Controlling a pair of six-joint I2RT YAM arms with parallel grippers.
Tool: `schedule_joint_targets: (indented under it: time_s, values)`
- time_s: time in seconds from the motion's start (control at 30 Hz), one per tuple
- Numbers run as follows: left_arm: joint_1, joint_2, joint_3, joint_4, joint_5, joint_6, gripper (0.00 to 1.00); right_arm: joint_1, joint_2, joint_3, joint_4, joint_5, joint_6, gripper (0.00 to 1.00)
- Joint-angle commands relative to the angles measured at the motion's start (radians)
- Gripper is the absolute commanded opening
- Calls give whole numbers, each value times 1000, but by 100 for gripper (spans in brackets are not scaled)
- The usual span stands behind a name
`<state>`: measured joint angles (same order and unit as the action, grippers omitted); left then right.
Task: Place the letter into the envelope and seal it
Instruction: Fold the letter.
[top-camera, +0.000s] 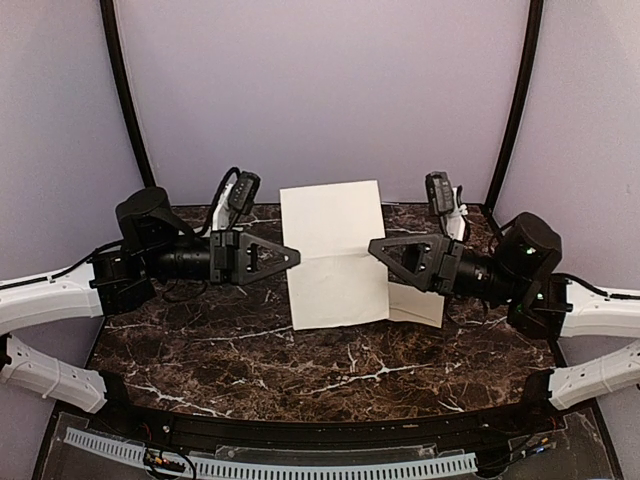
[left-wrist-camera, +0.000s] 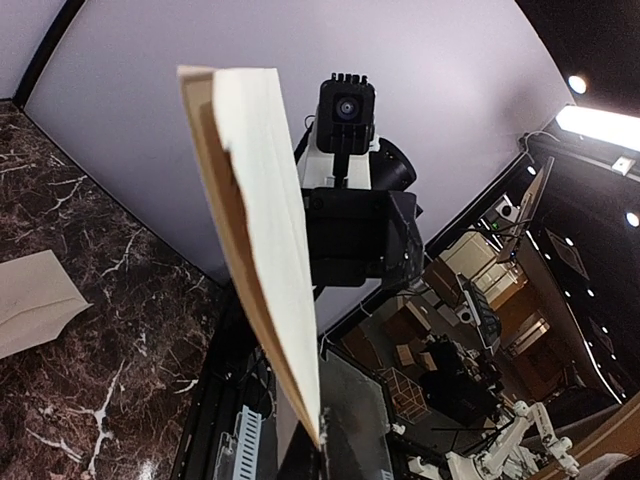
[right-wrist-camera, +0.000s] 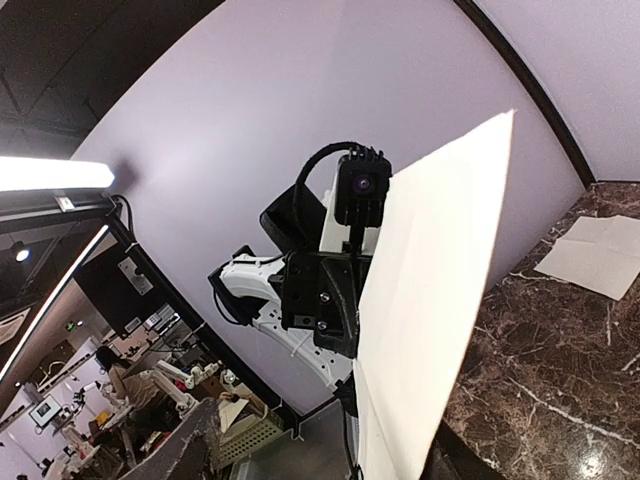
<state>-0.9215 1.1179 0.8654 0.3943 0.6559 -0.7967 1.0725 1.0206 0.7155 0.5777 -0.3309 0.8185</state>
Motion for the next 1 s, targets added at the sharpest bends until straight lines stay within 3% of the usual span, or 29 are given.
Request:
schedule_joint_targets:
  time_s: [0.0, 0.43, 0.57, 0.83, 0.9, 0.97]
  values:
    - [-5, -23, -13, 30, -35, -3, 0, -2, -82, -30, -66, 77, -32, 60]
    - [-5, 3, -30, 134, 30, -71, 0, -2, -91, -84, -62, 11, -11, 55]
    - [-4, -5, -34, 133, 15, -73, 0, -2, -59, -90, -8, -25, 0, 42]
    - [-4, -44, -32, 23, -58, -29, 0, -2, -71, -89, -29, -19, -10, 0]
    - [-4, -48, -22, -35, -77, -19, 4, -2, -86, -93, -41, -11, -12, 0]
    - [-5, -44, 1, -95, -84, -3, 17, -3, -98, -94, -52, -6, -16, 0]
